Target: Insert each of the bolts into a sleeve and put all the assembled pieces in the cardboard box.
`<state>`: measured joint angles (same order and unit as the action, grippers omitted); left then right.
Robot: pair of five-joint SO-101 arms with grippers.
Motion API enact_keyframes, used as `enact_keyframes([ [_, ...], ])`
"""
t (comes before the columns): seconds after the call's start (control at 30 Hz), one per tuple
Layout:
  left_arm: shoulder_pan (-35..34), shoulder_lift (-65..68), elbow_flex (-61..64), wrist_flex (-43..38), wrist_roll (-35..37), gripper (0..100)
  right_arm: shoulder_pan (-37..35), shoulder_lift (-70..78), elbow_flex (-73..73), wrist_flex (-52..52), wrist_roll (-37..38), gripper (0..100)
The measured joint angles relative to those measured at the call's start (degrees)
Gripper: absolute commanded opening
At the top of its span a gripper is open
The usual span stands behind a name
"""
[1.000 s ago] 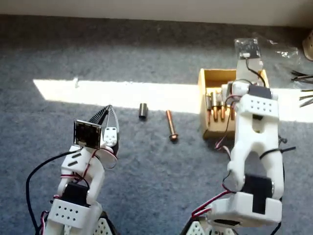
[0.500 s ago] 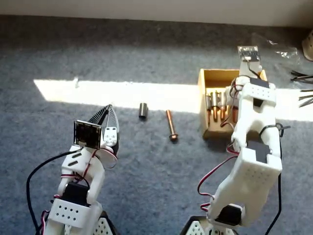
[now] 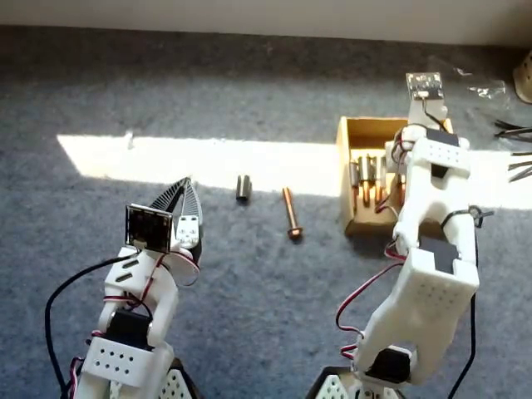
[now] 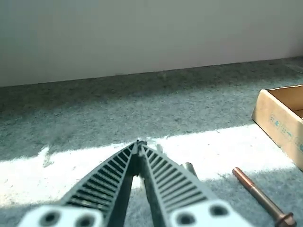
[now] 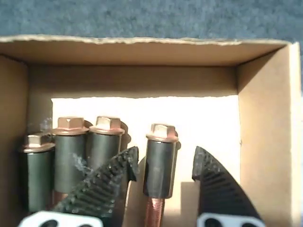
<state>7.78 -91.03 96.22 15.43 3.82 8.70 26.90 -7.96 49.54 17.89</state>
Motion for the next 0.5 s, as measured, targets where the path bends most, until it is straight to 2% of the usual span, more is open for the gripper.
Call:
enact_keyframes([
  [0.27,0.0,0.0,0.0,0.0,0.0,1,0.0,0.0,0.0,0.4,0.0,22.9],
  [0.5,0.0,0.0,0.0,0.0,0.0,1,-1.0,-8.4,0.0,8.2,0.0,22.8],
])
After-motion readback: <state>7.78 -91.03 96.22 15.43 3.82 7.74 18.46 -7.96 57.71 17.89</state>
